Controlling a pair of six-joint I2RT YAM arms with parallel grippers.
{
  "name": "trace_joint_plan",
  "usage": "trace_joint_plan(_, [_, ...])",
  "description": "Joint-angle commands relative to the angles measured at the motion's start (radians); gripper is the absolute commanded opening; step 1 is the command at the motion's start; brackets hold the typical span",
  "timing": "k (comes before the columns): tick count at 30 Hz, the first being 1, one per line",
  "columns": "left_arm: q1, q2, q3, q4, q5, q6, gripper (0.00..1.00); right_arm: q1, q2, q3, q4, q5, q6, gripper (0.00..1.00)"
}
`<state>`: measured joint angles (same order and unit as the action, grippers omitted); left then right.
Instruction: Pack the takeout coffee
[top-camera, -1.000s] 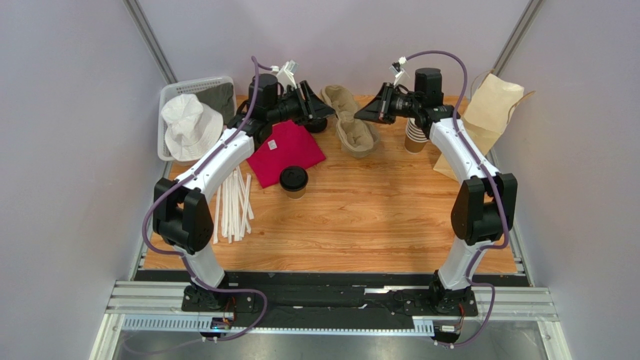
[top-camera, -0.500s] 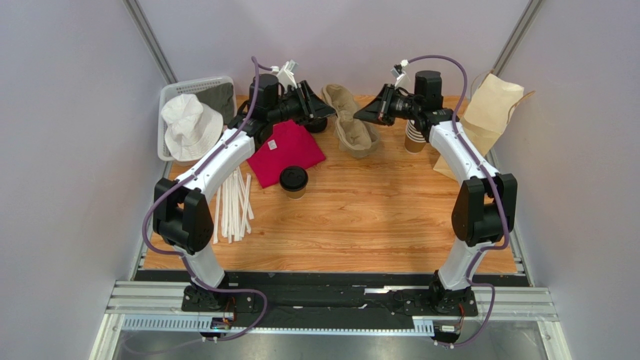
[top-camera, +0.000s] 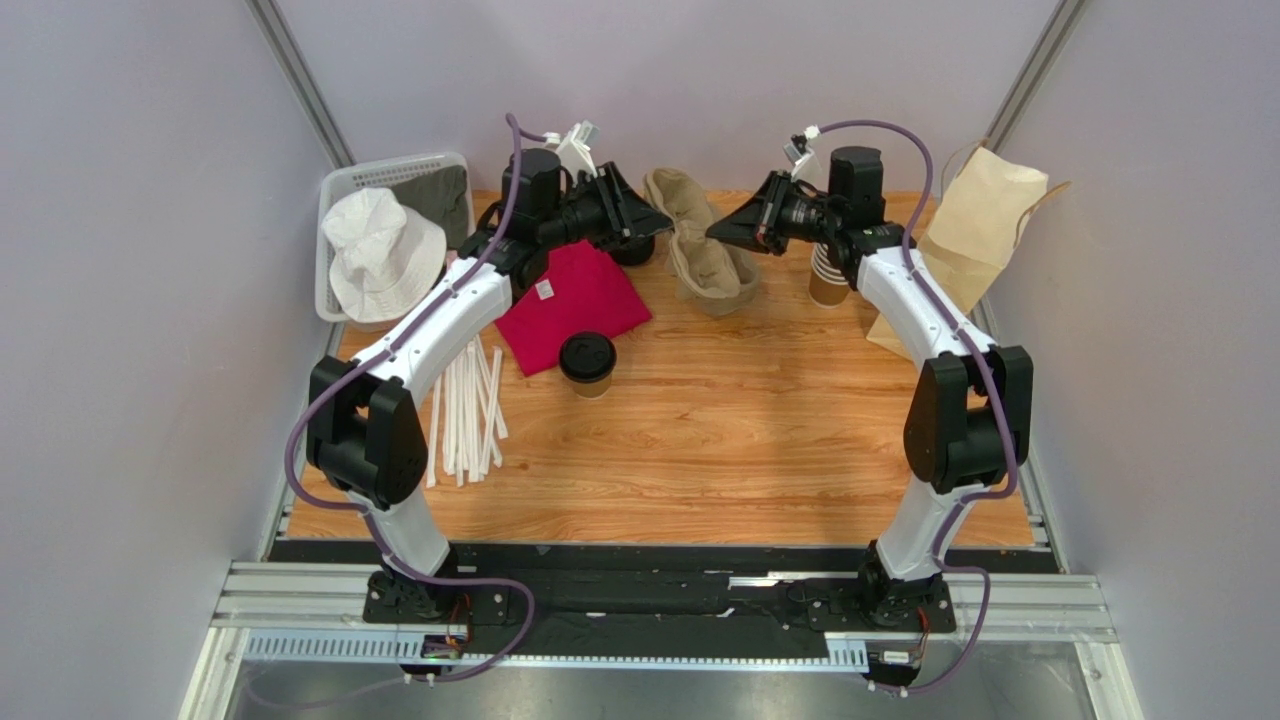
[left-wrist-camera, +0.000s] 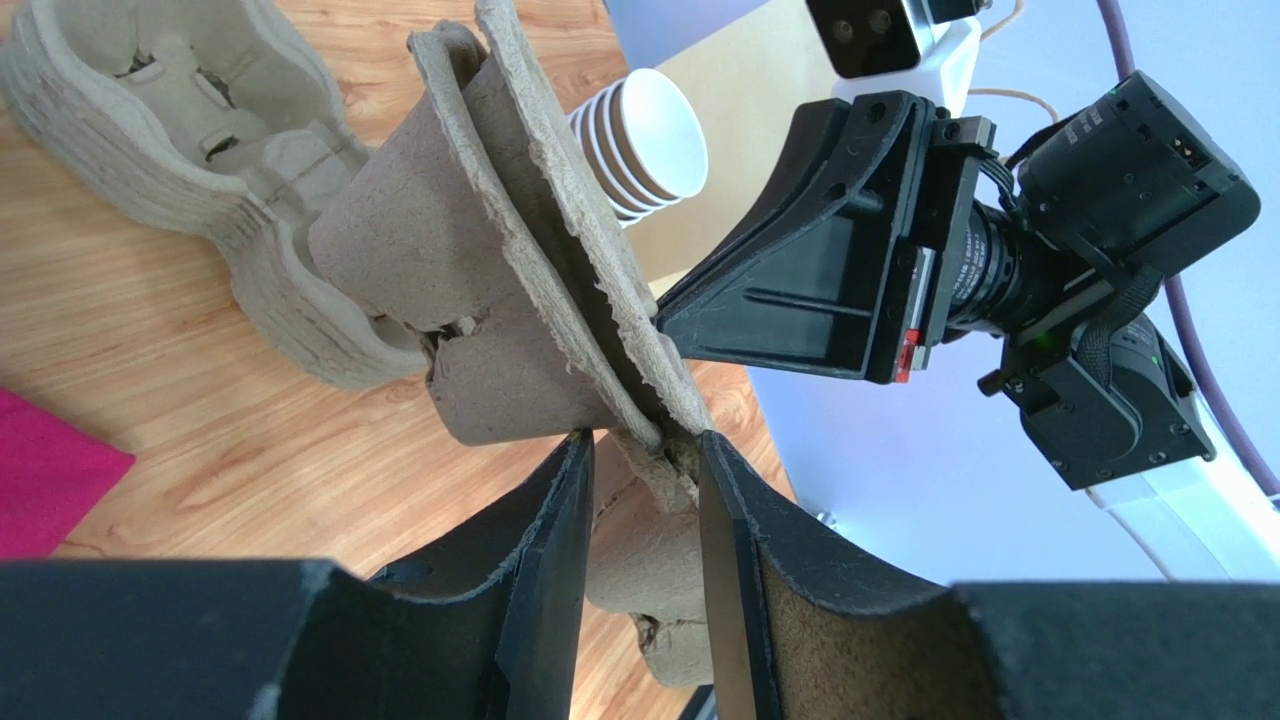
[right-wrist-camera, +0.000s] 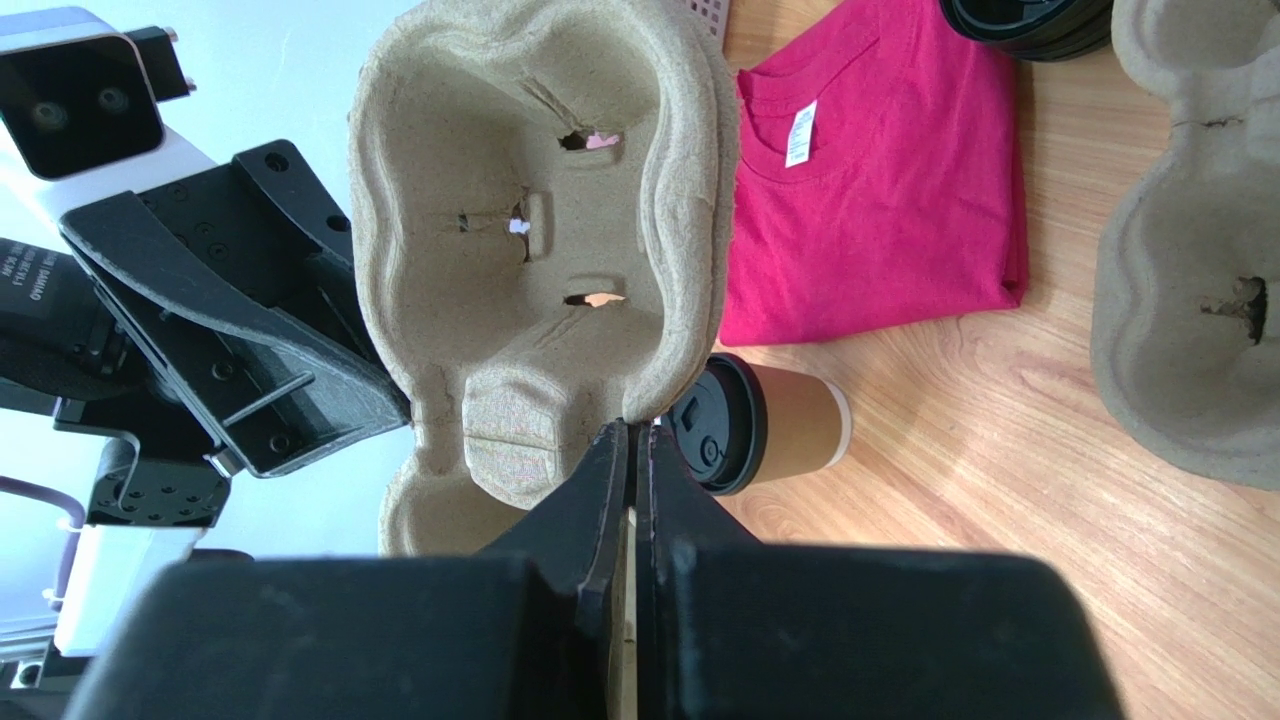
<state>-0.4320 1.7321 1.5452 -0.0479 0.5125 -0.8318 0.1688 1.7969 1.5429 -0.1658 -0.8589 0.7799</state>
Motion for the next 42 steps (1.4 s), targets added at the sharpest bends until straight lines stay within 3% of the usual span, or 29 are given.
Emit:
trace_joint_plan(1, [-0.011, -0.002, 0.001, 0.005, -0.012, 0.003, 0.40, 0.008, -0.039, -0.009, 0.098, -0.038, 0.088, 0.00])
trace_joint_plan(13, [-0.019, 0.000, -0.013, -0.012, -0.023, -0.007, 0.34, 0.008, -0.034, -0.075, 0.273, -0.069, 0.257, 0.00])
trace_joint_plan(28, [-0.013, -0.017, -0.056, 0.042, 0.006, -0.089, 0.42, 0.006, -0.030, -0.099, 0.337, -0.075, 0.323, 0.00])
trace_joint_plan(42, [0.006, -0.019, -0.117, 0.193, 0.057, -0.204, 0.50, 0.005, -0.019, -0.129, 0.426, -0.081, 0.413, 0.00])
